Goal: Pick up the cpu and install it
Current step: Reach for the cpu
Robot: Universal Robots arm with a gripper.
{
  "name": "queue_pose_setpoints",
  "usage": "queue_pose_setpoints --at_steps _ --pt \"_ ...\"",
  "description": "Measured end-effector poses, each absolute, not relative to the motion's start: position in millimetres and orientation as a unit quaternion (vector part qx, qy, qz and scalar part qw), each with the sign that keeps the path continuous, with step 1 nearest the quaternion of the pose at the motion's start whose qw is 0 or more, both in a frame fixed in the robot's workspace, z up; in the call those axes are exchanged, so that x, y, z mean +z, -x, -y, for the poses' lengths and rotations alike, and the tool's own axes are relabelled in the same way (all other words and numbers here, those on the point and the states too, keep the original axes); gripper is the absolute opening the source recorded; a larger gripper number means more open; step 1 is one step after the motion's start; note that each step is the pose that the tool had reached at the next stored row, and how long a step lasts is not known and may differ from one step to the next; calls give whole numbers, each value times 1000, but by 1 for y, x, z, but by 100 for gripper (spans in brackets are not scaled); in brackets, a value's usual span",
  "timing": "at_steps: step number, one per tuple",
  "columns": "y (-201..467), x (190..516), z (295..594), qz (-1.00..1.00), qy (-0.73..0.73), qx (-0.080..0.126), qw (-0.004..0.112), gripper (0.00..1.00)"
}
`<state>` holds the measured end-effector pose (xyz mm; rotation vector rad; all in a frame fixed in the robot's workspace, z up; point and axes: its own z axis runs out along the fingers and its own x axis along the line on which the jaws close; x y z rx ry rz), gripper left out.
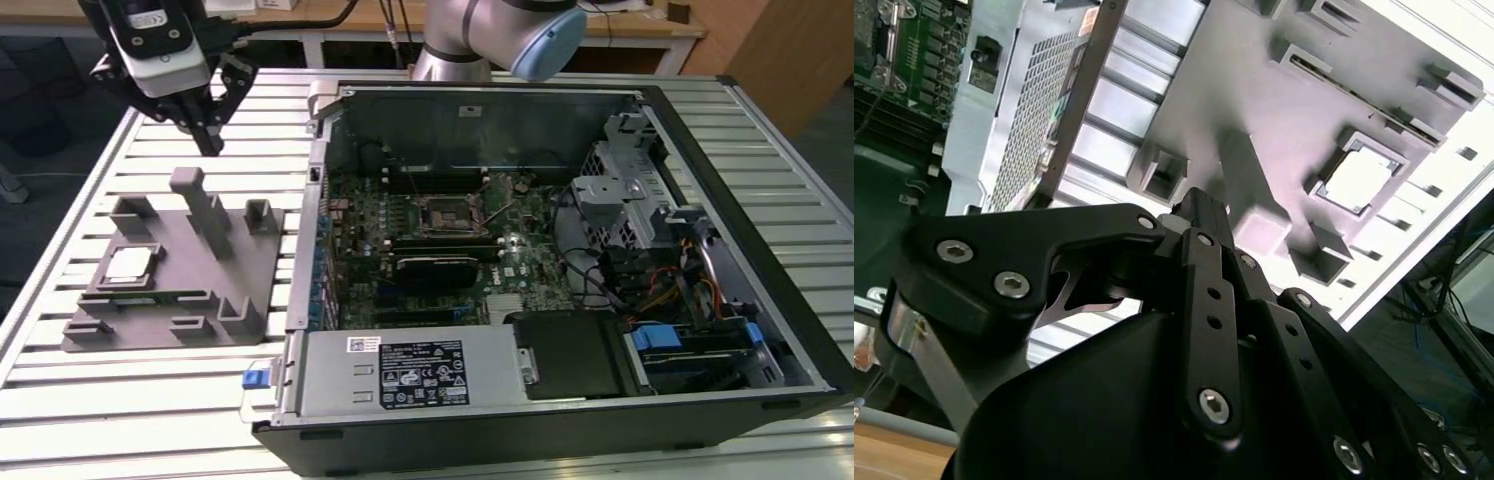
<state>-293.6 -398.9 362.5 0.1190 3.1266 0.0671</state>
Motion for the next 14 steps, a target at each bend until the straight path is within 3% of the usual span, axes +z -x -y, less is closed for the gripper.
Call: queue_pose_setpoints --at_steps 14 --pt "311 359 399 -999 -38 21 5 11"
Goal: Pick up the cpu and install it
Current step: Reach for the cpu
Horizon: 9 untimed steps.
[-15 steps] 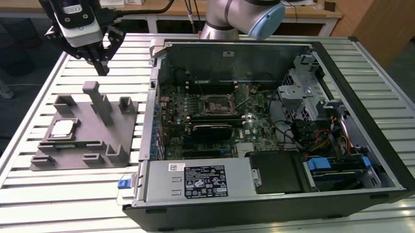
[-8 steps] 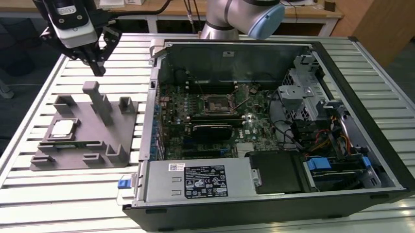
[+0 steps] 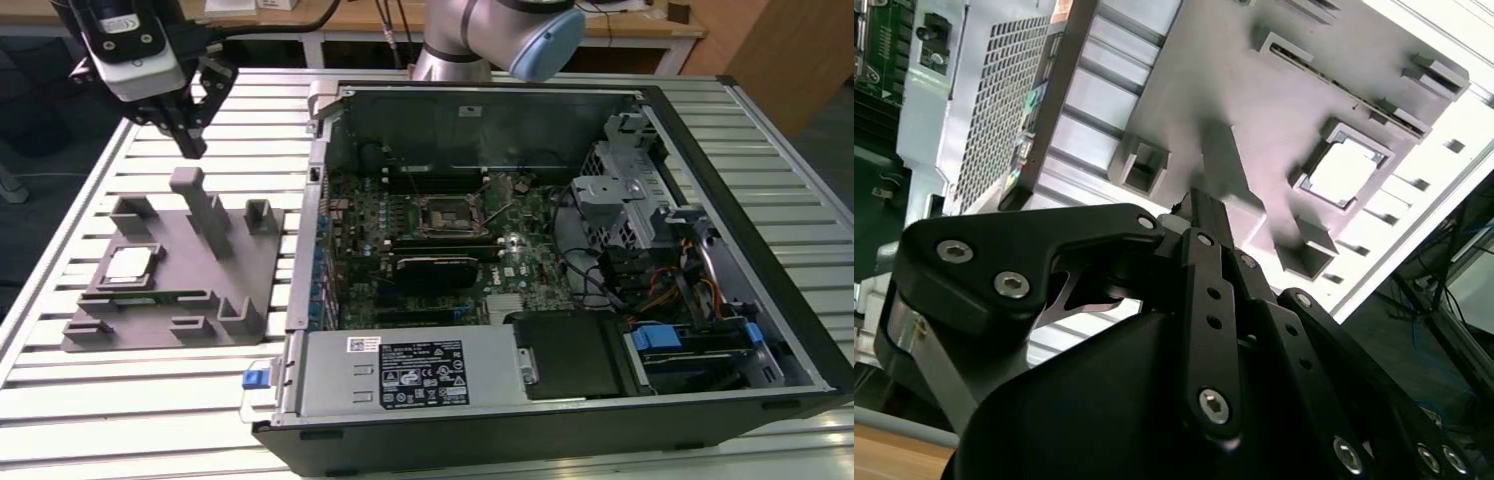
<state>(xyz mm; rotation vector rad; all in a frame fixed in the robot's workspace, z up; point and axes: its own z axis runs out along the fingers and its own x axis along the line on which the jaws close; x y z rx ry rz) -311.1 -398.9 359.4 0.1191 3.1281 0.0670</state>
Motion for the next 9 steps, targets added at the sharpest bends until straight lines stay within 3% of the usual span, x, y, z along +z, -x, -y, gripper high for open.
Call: queue_pose_setpoints --at_steps 9 --pt "327 357 399 -999 -38 21 3 11"
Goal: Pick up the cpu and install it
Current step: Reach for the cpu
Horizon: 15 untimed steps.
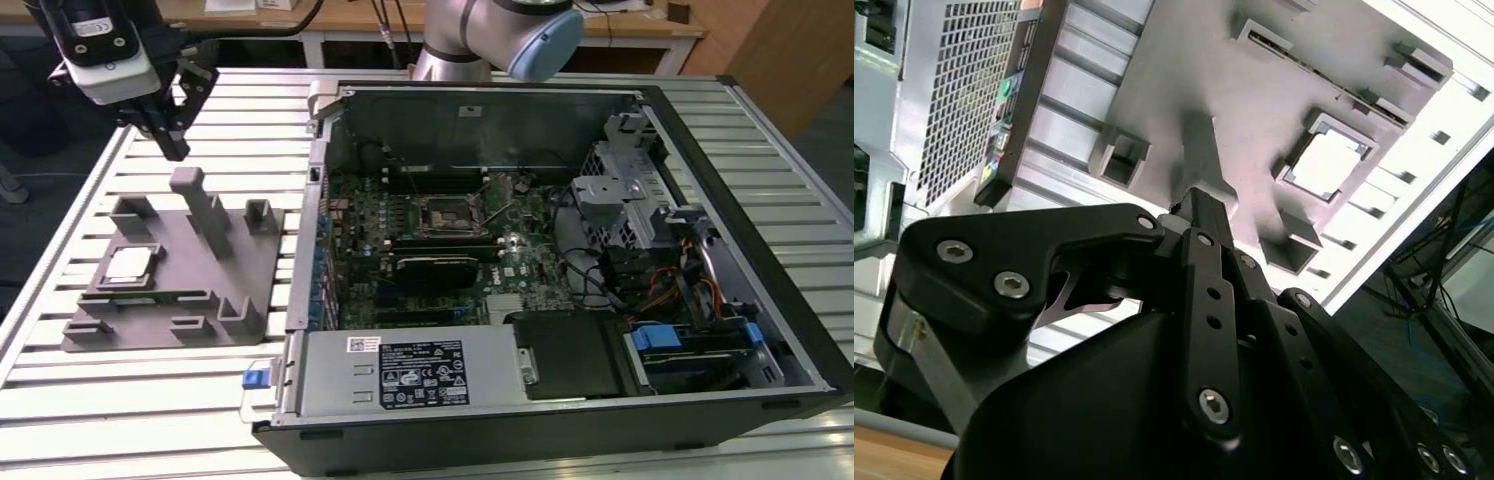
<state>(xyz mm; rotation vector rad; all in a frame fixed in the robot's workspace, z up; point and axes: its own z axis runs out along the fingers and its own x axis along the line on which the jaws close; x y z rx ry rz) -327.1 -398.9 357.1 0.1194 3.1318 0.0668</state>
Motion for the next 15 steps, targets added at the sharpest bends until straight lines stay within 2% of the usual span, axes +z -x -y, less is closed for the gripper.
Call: queue_pose_setpoints --at_steps 15 --pt "347 353 399 -999 -38 21 0 11"
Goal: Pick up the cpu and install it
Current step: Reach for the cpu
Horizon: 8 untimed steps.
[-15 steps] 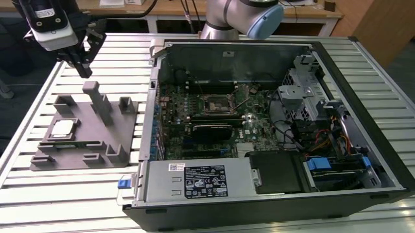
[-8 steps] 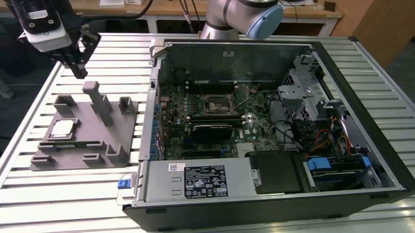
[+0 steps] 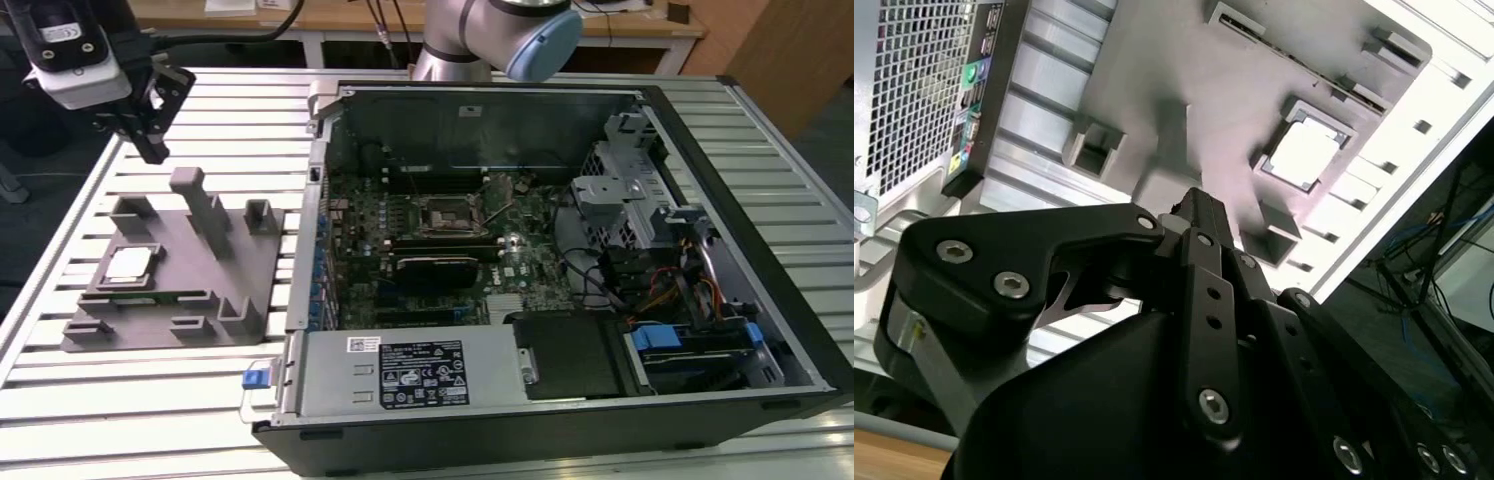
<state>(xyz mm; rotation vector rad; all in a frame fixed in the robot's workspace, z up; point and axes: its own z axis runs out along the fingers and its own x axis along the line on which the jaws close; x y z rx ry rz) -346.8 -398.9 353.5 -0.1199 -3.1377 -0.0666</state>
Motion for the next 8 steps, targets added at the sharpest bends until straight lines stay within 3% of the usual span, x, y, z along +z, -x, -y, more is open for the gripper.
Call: queue_pose_setpoints --at_steps 8 --pt "360 352 399 999 38 -21 2 11"
